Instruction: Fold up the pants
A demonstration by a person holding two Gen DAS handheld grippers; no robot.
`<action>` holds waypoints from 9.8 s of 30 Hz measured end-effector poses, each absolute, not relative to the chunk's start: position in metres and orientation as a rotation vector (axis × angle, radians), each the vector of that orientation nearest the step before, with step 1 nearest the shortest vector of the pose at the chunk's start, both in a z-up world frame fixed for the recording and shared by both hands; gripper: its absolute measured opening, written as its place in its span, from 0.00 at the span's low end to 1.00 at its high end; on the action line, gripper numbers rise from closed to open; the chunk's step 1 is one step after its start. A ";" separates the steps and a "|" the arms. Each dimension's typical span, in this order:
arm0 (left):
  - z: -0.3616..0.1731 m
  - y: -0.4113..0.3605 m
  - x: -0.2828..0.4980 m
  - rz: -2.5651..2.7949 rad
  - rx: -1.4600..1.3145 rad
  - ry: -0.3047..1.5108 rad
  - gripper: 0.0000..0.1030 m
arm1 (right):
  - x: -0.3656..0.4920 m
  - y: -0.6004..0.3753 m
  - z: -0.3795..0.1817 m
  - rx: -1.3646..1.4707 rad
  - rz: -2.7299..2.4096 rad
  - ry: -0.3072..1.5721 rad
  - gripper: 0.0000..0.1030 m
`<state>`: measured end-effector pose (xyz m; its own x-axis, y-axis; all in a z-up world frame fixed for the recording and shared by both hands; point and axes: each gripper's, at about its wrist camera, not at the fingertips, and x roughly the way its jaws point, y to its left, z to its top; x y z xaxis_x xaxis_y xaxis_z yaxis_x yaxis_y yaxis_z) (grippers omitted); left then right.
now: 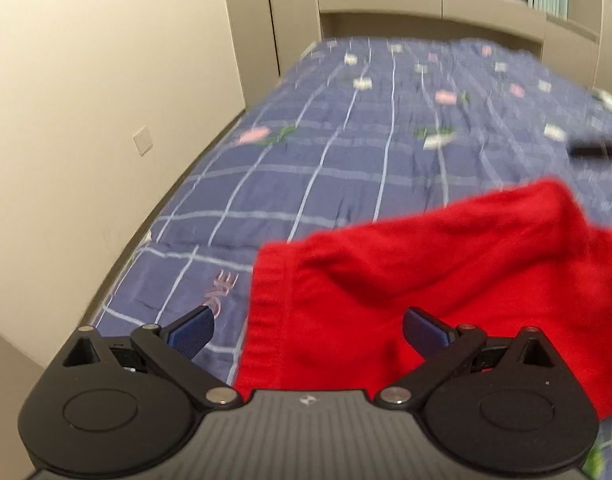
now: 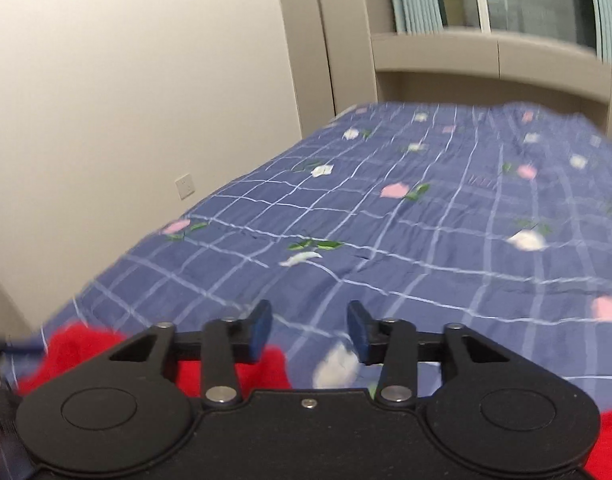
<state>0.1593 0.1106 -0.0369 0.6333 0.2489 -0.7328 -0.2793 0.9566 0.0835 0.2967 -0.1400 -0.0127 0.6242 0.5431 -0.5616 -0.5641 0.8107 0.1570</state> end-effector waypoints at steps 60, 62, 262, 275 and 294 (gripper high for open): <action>-0.033 -0.208 0.293 -0.461 0.422 0.687 0.79 | 0.314 -0.486 -0.039 -0.132 -0.032 0.629 0.11; -0.038 -0.211 0.299 -0.494 0.410 0.705 0.79 | 0.296 -0.512 -0.036 -0.029 -0.072 0.589 0.11; -0.007 0.158 0.089 0.332 -0.298 0.718 0.24 | 0.204 -0.100 -0.047 -0.041 0.517 0.741 0.99; -0.022 0.209 0.078 0.404 -0.346 0.765 0.24 | 0.197 -0.043 -0.043 -0.071 0.615 0.709 0.99; -0.011 0.185 0.084 0.407 -0.319 0.736 0.98 | 0.267 -0.065 -0.032 0.027 0.898 0.776 0.94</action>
